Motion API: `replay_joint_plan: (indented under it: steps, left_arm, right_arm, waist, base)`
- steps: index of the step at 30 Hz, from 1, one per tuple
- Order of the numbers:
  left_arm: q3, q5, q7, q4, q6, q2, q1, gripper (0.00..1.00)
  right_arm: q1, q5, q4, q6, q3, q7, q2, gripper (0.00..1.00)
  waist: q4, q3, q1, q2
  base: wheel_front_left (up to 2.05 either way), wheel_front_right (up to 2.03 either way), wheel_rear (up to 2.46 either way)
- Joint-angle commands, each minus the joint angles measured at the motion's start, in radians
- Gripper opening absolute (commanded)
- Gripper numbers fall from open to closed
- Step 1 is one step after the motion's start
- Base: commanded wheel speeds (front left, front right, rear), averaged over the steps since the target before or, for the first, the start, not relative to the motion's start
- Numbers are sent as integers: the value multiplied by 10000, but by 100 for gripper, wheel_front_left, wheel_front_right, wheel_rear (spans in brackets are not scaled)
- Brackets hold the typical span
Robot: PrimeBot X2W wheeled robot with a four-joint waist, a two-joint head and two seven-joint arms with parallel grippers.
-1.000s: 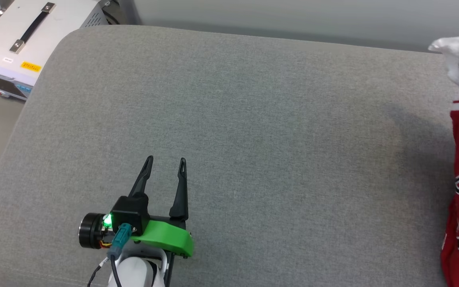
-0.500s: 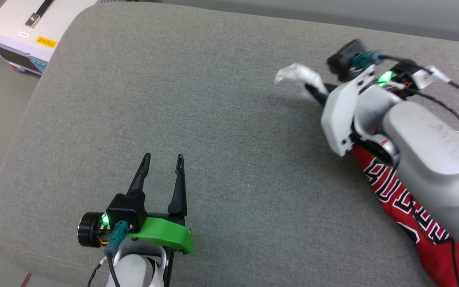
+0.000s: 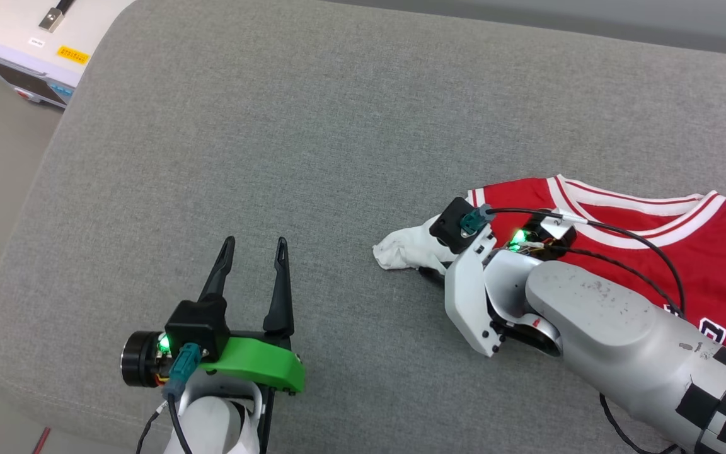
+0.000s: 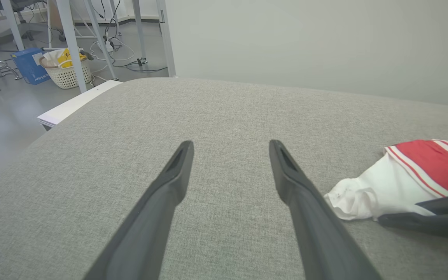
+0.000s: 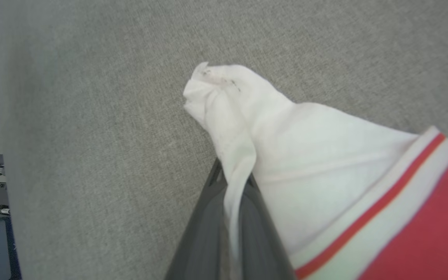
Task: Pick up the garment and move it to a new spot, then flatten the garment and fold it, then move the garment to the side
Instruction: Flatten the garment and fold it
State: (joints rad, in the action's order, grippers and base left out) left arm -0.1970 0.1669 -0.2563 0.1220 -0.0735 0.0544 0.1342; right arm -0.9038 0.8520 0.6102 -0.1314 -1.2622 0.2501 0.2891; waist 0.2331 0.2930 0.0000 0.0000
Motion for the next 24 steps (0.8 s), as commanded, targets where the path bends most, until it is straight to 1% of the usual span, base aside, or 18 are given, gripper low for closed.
replay_joint_plan:
  steps: [1, 2, 7, 11, 13, 15, 19, 21, 24]
  left_arm:
    - [59, -17, -55, 43, -20, -41, 131, 100]
    - [147, -90, -55, 93, 22, -41, 74, 100]
    - [331, -256, -55, 106, 69, -41, -158, 100]
    - [558, -427, -55, 85, 159, -41, -395, 100]
    - [690, -510, -55, 71, 225, -41, -485, 100]
    - [833, -586, -55, 56, 288, -41, -549, 100]
    - [1107, -746, -55, 5, 433, -41, -624, 100]
    - [1207, -823, -55, -37, 478, -41, -679, 100]
    - [1333, -902, -55, -88, 549, -41, -770, 100]
  right_arm:
    - [214, 175, 117, 7, -123, -165, 173, 80]
    - [82, 345, 20, 7, -56, -1188, 289, 100]
    - [186, 463, -515, 7, 219, -2745, 599, 100]
    - [589, 432, -979, 7, 825, -3855, 1026, 100]
    - [862, 281, -1089, 7, 1329, -4401, 1254, 100]
    - [1169, -39, -1111, 7, 1968, -4769, 1452, 100]
    - [2073, -902, -1180, 7, 3796, -5081, 1635, 100]
    - [2665, -1457, -1370, 7, 4962, -5107, 1605, 100]
    - [3847, -2470, -1942, 7, 6971, -5114, 1397, 100]
  waist:
    - [-81, -110, 0, 0]
    - [-179, -354, 0, 0]
    - [-382, -861, 0, 0]
    - [-579, -1263, 0, 0]
    - [-674, -1424, 0, 0]
    - [-773, -1562, 0, 0]
    - [-982, -1793, 0, 0]
    - [-1101, -1887, 0, 0]
    - [-1256, -2000, 0, 0]
  base:
    - [0, 0, 0]
    - [0, 0, 0]
    - [0, 0, 0]
    - [0, 0, 0]
    - [0, 0, 0]
    - [0, 0, 0]
    - [0, 0, 0]
    - [0, 0, 0]
    - [0, 0, 0]
